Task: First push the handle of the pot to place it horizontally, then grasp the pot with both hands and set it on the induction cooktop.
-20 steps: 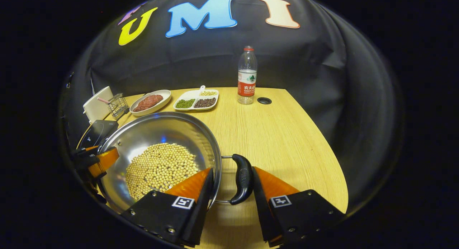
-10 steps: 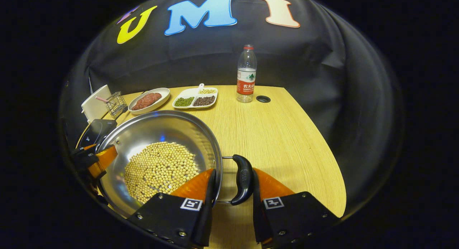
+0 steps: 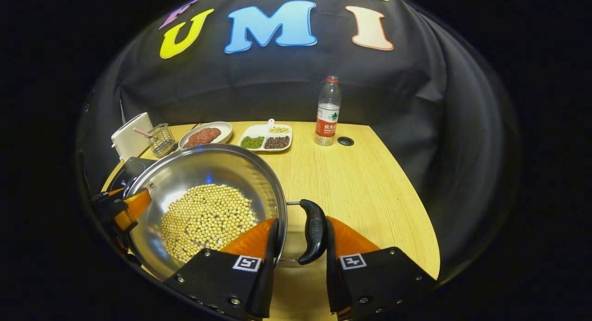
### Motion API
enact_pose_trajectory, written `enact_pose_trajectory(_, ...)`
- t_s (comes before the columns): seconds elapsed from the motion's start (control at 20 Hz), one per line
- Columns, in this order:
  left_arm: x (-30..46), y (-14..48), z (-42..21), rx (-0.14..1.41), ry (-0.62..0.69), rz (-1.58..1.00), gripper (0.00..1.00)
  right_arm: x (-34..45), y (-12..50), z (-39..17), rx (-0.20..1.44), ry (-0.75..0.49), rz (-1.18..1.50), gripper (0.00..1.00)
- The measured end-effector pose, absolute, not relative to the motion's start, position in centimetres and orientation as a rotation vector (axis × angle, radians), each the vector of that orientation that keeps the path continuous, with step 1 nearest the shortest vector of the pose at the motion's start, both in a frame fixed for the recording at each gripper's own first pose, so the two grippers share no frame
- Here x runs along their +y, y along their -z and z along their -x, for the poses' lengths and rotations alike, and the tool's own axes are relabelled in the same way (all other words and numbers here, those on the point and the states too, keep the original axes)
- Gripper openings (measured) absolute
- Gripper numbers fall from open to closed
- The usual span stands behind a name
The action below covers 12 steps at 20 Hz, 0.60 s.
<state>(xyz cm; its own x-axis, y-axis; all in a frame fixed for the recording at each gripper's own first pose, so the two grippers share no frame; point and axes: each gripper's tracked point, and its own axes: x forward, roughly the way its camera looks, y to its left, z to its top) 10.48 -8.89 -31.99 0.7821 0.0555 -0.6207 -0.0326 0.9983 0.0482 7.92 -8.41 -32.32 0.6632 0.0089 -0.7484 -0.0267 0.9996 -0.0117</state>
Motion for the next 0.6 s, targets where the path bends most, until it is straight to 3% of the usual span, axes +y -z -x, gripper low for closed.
enact_pose_trajectory(0.25, -5.0, 30.4, -10.3, 0.660, -0.014, -0.035, 0.68, -4.9, 30.2, -6.5, 0.833, 0.018, 0.015, 0.47)
enact_pose_trajectory(0.3, -4.2, 30.2, -10.3, 0.656, -0.009, -0.034, 0.64, -4.1, 29.8, -6.2, 0.831, 0.025, 0.011, 0.47)
enact_pose_trajectory(0.4, -2.5, 29.7, -10.4, 0.654, 0.002, -0.034, 0.68, -2.3, 29.1, -5.9, 0.824, 0.036, 0.007, 0.47)
enact_pose_trajectory(0.5, -0.7, 29.3, -10.4, 0.649, 0.010, -0.033, 0.64, -0.8, 28.5, -5.7, 0.816, 0.047, 0.007, 0.47)
enact_pose_trajectory(0.55, 0.3, 29.1, -10.6, 0.645, 0.014, -0.034, 0.68, 0.2, 28.2, -5.6, 0.812, 0.053, 0.005, 0.47)
enact_pose_trajectory(0.6, 1.3, 29.0, -10.6, 0.642, 0.019, -0.036, 0.64, 1.1, 28.0, -5.6, 0.810, 0.057, 0.003, 0.47)
